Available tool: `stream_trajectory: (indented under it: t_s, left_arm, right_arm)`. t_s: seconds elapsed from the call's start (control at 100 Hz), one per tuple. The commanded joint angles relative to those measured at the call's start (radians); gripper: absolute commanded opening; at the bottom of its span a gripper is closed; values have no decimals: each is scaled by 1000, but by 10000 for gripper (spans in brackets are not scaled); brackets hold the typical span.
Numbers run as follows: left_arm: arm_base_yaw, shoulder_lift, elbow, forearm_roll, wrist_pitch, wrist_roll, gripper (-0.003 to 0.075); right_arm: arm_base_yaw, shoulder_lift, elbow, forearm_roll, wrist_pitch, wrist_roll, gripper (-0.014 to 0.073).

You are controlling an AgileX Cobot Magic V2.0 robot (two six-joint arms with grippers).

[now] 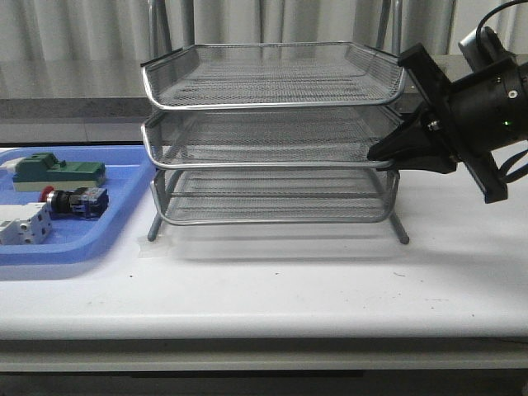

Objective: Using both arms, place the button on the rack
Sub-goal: 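Pull the middle mesh tray toward the robot with the right gripper, release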

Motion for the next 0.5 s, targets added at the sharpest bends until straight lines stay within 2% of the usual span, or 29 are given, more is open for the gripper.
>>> stream_trajectory:
  t_s: [0.0, 0.17, 0.49]
  left_arm:
    - [2, 9, 46, -4, -74, -7, -20]
    - [2, 9, 46, -4, -74, -7, -20]
    - [2, 9, 46, -4, -74, -7, -20]
  right_arm:
    - [1, -38, 4, 2, 60, 12, -60]
    - [1, -47, 71, -43, 53, 12, -60]
    - [1, -165, 273, -46, 8, -61, -60]
